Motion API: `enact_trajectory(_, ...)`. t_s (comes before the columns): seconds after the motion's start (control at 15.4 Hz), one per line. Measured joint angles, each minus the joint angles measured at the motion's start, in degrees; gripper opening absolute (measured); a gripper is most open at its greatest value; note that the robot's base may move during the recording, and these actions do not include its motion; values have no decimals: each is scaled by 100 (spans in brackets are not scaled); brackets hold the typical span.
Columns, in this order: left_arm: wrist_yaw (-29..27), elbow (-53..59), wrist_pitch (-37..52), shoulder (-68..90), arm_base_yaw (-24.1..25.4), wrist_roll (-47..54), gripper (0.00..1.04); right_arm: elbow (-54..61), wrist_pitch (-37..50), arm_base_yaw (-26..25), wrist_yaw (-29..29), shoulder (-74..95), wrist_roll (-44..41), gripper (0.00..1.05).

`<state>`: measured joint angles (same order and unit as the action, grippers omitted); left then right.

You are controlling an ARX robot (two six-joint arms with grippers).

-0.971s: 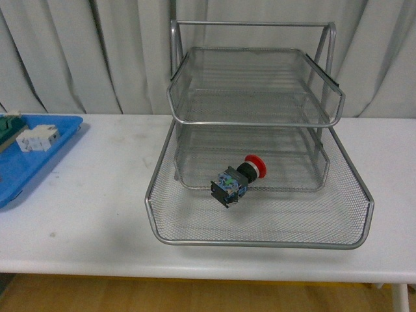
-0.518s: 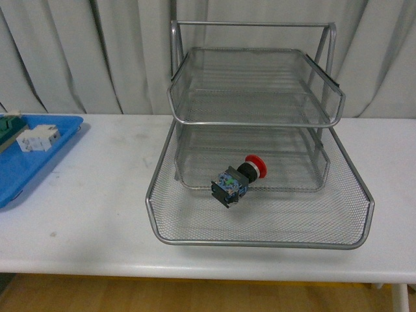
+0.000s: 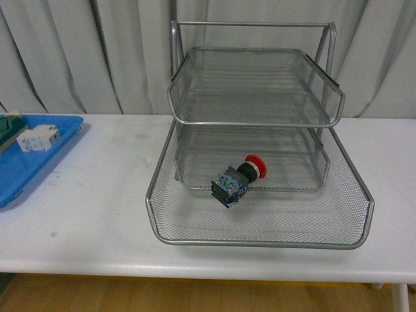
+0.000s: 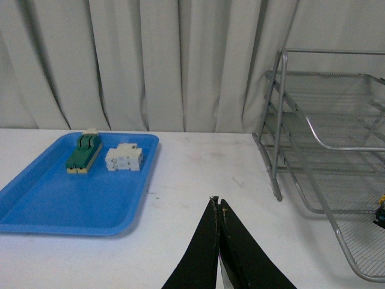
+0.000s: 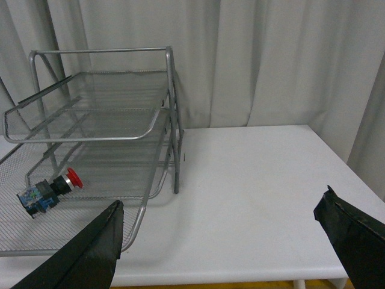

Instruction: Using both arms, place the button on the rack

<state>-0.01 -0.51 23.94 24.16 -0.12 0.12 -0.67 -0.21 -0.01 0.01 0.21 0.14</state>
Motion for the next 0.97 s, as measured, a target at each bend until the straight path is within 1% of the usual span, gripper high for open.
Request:
enact_trajectory(0.19, 0, 0, -393, -428, 0, 0, 2, 0, 0, 0, 0, 0, 2, 98)
enact_trajectory(0.58, 0, 0, -831, -870, 0, 0, 2, 0, 0, 0, 0, 0, 2, 98)
enact_trajectory(0.65, 0, 0, -1174, -1211, 0, 0, 2, 2, 0, 0, 0, 0, 0, 98)
enact_trajectory(0.84, 0, -2, -1528, -1508, 0, 0, 2, 0, 0, 0, 0, 0, 0, 98)
enact_trajectory(0.91, 13, -2, -2406, -2114, 0, 0, 2, 0, 0, 0, 2, 0, 0, 98)
enact_trajectory(0.97, 7, -11, -2304, -2367, 0, 2, 2, 0, -2, 0, 2, 0, 0, 98)
